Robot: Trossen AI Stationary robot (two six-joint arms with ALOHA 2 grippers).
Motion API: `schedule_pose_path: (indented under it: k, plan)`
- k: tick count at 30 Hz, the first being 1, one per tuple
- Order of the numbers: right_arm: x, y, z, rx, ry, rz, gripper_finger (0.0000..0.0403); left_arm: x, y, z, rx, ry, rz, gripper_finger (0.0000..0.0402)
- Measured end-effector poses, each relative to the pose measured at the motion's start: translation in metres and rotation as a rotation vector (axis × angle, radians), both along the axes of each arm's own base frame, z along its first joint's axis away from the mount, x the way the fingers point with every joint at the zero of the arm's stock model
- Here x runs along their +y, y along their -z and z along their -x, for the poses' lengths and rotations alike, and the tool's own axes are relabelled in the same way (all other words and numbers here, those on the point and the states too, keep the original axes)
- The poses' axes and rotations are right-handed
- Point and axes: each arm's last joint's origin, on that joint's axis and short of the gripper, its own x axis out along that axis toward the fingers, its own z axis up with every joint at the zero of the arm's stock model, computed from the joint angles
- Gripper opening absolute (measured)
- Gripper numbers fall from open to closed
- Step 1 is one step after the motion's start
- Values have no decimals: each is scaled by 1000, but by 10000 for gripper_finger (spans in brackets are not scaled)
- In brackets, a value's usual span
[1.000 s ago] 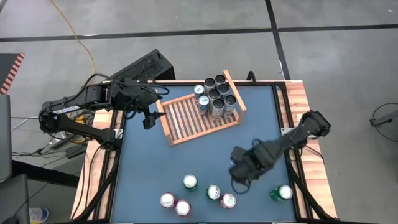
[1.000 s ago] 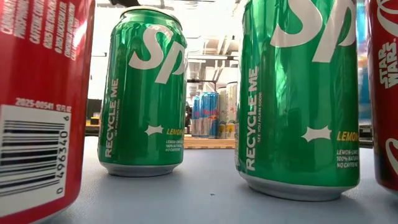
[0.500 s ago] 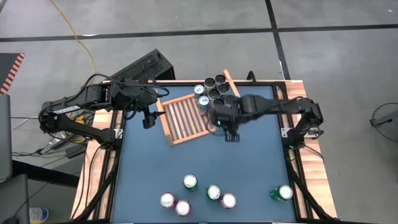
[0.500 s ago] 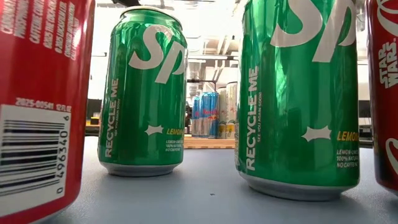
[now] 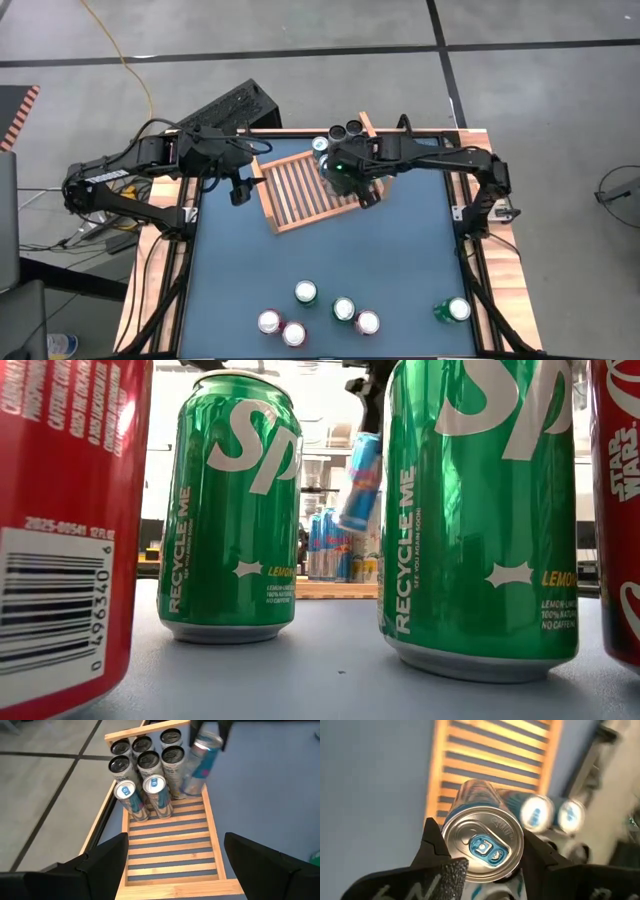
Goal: Place canned beverage on shelf
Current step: Put the blue soda can on the shelf aligned with the other blue soda cans
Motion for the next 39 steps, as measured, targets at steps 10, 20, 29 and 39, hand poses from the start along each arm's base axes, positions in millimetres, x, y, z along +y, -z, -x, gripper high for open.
schedule_pose_path:
  k: [10, 20, 29, 39]
  plan:
    - [1, 33, -21, 169, -232, 65, 100, 2, 0, 1, -51, -142, 63, 316]
    - [-11, 47, -31, 223, -366, 124, 99, 4, -1, 1, -62, -195, 32, 316]
    - [-25, 66, -41, 269, -385, 126, 99, 7, -2, 2, -61, -222, 22, 316]
    - [-29, 70, -45, 262, -407, 137, 99, 7, -1, 2, -60, -223, 21, 316]
